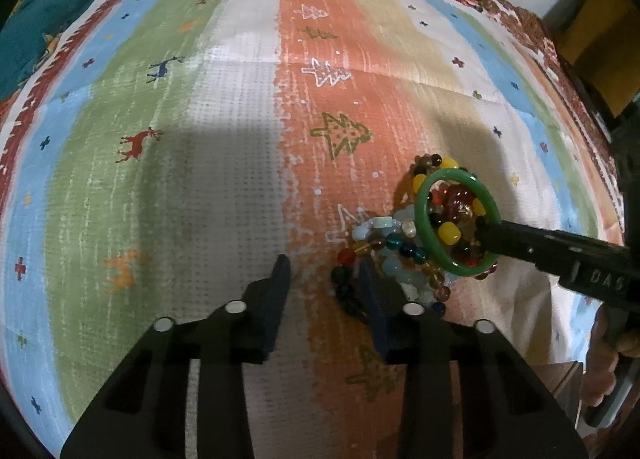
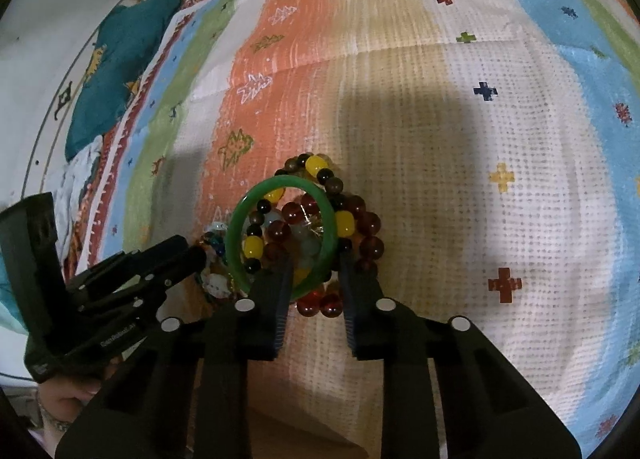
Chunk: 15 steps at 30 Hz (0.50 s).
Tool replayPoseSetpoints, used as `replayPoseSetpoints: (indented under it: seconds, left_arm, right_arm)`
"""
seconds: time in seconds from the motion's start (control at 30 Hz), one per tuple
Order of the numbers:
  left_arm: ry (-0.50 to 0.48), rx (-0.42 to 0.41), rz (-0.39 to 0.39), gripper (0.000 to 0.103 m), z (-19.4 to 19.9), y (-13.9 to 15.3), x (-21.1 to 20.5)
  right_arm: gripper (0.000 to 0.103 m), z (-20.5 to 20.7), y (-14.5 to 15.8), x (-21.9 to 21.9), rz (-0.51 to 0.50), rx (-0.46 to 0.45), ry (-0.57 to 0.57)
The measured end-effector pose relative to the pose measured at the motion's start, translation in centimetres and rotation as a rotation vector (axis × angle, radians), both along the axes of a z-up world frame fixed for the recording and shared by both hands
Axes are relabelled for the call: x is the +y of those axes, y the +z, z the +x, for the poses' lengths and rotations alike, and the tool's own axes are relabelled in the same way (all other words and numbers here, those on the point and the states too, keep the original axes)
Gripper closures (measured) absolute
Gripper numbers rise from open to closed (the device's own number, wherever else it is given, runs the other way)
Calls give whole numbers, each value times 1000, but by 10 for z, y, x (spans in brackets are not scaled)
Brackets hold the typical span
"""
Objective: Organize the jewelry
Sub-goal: 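Grasp the multicolour bead bracelet with the left tool while the right tool grasps the green bangle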
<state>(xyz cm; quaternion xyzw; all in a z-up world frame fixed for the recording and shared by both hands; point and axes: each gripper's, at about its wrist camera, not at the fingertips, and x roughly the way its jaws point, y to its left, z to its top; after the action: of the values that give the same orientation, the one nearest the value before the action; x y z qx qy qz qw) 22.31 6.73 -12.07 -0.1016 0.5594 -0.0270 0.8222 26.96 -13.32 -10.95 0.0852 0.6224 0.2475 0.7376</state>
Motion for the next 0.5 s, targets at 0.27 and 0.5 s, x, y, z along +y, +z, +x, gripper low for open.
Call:
replayPoseSetpoints:
  seconds: [0.27,0.5]
  left_arm:
    - [-22,2,-20,93,-1,-3,-5]
    - [-13,-17,-35,94,-5,12,2]
  right_arm:
    - [92,0,-1,-2,-2,1,1]
    - [94,0,6,-7,-27,-32,7]
